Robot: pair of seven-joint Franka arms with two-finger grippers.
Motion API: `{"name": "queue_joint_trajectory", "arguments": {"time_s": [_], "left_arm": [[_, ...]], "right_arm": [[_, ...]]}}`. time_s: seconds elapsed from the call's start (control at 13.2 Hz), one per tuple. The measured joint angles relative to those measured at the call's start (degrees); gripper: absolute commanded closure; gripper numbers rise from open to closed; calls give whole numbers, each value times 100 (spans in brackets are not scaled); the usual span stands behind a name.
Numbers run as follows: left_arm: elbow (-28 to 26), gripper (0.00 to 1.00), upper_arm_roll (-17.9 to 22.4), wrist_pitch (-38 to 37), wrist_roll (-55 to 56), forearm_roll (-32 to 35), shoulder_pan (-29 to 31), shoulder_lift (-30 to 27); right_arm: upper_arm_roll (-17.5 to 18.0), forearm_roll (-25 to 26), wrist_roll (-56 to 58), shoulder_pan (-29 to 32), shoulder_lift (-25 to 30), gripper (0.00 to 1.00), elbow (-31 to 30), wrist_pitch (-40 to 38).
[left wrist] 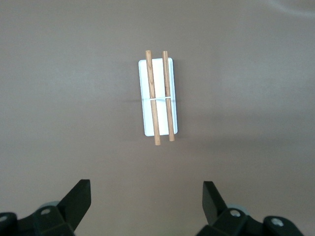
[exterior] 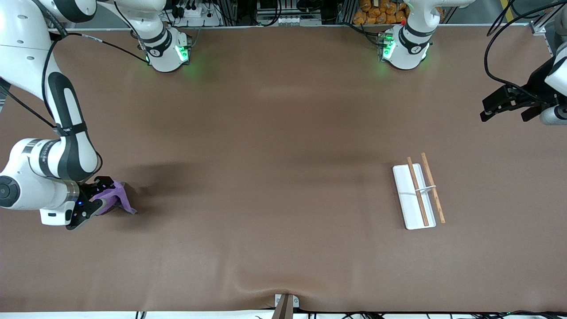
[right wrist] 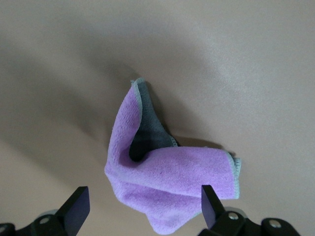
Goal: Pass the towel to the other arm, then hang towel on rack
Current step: 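Close the right gripper on the purple towel's corner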
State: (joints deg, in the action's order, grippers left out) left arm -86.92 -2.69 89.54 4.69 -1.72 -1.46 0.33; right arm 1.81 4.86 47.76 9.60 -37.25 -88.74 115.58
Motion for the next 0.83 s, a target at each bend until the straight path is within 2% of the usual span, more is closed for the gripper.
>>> {"name": "queue_joint_trajectory", "arguments": {"time_s": [0.76,0.83], "left_arm": [[0,0,-1,0,0,0,-3,6],[0,0,-1,0,0,0,-4,6]], "right_arm": [[5,-99,14,-5,-143,0,-105,196],[5,-123,19,-5,-166,6,-105,217]]}}
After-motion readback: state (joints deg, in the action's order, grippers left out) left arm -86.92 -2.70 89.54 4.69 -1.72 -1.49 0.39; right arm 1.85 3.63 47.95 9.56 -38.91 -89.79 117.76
